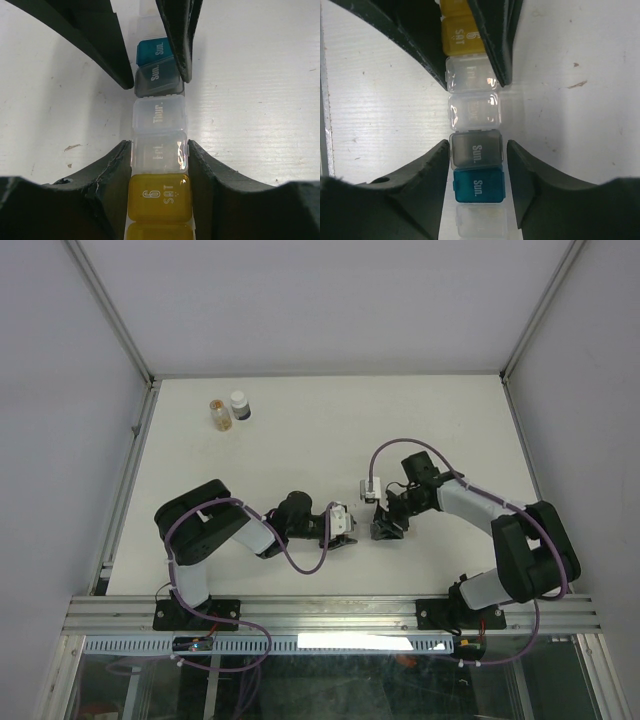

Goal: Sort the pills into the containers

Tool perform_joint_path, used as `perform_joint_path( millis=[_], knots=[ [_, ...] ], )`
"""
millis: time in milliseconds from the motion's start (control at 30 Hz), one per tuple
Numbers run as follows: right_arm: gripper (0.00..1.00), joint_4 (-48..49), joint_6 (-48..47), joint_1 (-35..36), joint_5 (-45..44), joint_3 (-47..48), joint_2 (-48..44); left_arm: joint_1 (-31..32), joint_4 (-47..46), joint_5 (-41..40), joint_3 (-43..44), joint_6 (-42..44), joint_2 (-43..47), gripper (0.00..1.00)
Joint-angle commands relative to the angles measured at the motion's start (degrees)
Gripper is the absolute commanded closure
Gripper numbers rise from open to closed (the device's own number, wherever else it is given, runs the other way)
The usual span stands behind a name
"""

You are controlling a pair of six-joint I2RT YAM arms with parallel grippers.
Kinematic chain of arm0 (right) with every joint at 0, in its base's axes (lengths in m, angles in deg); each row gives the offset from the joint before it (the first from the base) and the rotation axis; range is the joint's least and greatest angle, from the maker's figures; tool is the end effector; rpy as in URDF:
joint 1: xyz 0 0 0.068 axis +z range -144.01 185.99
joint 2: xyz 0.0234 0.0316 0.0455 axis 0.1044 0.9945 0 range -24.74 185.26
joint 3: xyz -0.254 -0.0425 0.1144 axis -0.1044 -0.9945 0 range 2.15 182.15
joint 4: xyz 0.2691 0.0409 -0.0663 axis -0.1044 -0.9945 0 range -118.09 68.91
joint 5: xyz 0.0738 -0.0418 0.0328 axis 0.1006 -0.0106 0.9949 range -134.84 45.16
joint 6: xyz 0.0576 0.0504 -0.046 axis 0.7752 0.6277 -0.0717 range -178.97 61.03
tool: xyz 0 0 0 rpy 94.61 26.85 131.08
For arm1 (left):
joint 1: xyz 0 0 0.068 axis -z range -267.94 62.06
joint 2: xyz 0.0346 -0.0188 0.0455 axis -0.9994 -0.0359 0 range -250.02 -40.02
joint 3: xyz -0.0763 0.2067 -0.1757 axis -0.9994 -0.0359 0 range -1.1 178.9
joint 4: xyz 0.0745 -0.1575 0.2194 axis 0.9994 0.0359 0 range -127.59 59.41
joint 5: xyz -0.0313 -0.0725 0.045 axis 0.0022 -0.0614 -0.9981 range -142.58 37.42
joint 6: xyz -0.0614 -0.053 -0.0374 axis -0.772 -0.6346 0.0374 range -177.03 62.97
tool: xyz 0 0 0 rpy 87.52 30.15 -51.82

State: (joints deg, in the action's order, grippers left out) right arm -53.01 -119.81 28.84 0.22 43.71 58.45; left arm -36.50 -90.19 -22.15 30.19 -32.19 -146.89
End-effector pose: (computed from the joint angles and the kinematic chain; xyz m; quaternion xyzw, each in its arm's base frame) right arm 0.2198 0.1538 0.1288 -0.6506 0.6445 0.3156 0.2484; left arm 0.1896 -0.3026 0.0778 0.6108 0.5433 -0.3355 0.4680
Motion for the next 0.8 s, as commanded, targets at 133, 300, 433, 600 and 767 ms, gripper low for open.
perform_joint_path(
  millis=[133,300,433,600,767],
  knots=[
    [0.42,7.1,6.7,-2.4,0.6,1.6,-4.5,0.6,2.1,3.1,1.1,1.1,0.8,0.9],
    [0.42,10.1,10.9,-3.6,-1.0,1.4,-5.8,0.5,2.3,3.0,1.1,1.1,0.9,0.9],
    [0.45,12.3,14.3,-4.0,-3.0,1.2,-5.9,0.5,2.4,3.1,1.2,1.1,0.9,0.9],
    [0.51,14.2,17.8,-3.8,-6.2,1.6,-3.4,0.6,2.9,3.0,1.5,1.3,0.9,0.9],
    [0.56,14.7,20.5,-3.2,-11.2,2.8,0.1,0.6,3.4,3.0,1.8,1.6,0.8,0.9]
  ],
)
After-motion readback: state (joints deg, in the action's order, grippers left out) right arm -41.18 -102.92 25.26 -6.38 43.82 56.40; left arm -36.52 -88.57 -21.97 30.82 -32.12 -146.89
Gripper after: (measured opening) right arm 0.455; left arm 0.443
